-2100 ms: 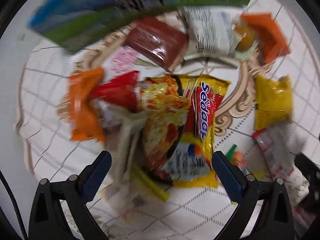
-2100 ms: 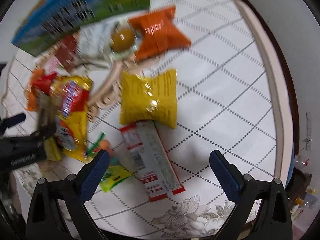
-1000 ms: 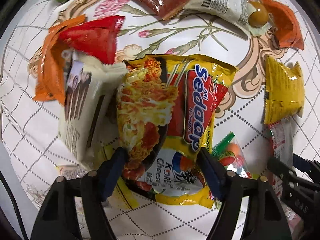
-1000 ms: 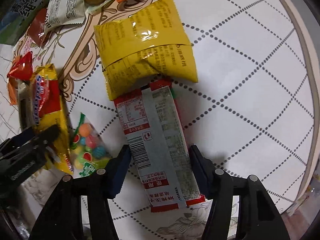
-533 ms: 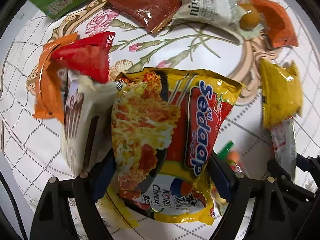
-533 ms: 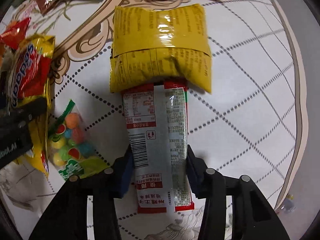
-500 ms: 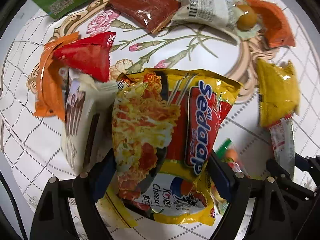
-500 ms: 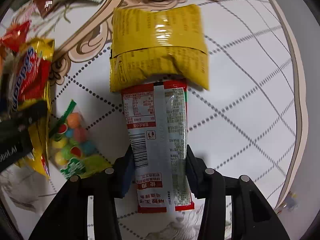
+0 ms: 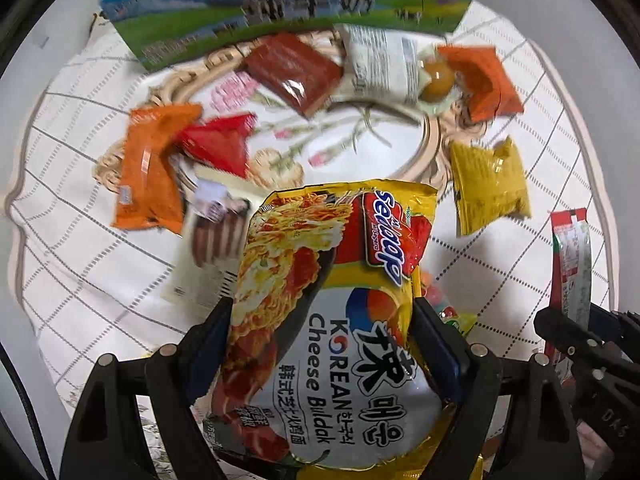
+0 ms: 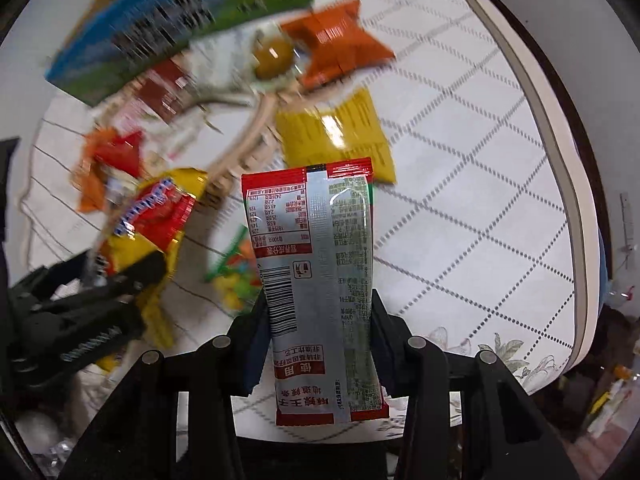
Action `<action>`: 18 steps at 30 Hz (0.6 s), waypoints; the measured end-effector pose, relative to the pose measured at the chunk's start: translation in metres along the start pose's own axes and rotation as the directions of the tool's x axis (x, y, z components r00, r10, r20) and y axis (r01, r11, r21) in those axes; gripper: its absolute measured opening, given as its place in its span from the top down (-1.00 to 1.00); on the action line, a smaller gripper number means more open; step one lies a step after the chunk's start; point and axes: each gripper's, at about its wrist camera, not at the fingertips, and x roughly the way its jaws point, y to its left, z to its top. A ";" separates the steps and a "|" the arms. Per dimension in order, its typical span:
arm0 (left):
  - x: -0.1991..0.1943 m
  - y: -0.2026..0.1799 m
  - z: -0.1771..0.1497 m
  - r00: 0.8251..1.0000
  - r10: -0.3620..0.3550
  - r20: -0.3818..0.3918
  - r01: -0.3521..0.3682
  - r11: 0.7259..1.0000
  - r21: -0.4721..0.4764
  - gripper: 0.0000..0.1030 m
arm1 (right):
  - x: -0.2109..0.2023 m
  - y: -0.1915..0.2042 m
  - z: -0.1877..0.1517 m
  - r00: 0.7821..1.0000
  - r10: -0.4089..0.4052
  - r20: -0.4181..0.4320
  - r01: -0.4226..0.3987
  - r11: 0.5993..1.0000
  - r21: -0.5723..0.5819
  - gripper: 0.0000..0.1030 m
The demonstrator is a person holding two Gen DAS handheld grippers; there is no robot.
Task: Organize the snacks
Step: 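Carry both packets into the cardboard box and open both tools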
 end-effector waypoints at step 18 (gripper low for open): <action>-0.165 0.014 0.161 0.956 0.021 0.293 0.031 0.985 -0.171 -0.66 | -0.128 0.075 0.256 0.957 0.221 0.185 -0.195 0.970 -0.148 0.10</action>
